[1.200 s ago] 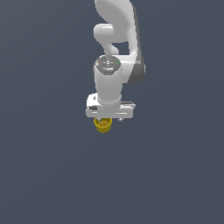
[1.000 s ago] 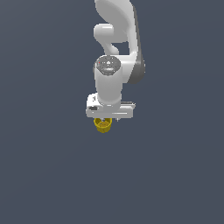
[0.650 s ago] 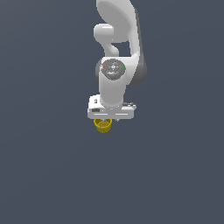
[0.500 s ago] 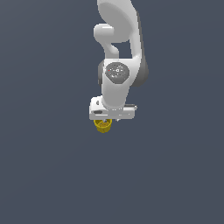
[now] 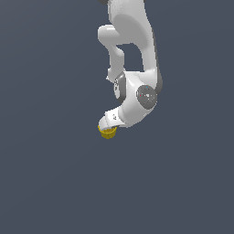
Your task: Pick up the object and move it to a goal position.
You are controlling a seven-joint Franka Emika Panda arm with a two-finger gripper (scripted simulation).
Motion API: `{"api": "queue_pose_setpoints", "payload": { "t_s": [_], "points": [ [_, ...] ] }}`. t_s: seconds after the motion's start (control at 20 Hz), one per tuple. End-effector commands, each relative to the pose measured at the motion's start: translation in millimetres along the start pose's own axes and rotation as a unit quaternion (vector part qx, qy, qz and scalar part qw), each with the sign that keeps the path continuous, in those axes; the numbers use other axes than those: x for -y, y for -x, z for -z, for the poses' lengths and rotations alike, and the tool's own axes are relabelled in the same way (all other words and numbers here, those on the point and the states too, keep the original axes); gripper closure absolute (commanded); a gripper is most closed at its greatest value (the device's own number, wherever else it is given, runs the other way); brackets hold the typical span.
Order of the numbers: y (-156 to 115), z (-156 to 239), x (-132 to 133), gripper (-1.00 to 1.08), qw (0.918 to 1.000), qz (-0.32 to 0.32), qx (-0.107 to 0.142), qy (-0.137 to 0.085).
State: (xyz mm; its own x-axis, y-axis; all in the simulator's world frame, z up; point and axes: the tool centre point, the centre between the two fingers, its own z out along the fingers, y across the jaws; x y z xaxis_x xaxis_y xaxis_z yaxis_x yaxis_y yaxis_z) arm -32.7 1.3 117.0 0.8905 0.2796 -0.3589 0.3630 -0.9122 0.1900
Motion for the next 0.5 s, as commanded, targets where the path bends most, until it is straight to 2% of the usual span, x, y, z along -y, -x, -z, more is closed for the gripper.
{"api": "queue_pose_setpoints", "payload": {
  "t_s": [0.0, 0.2, 0.45],
  "points": [
    [4, -10, 4, -0.20, 0.9980, 0.042, 0.035, 0.032],
    [13, -26, 10, -0.20, 0.9869, 0.109, 0.088, 0.080],
    [26, -44, 12, -0.20, 0.9633, 0.181, 0.146, 0.133]
  ]
}}
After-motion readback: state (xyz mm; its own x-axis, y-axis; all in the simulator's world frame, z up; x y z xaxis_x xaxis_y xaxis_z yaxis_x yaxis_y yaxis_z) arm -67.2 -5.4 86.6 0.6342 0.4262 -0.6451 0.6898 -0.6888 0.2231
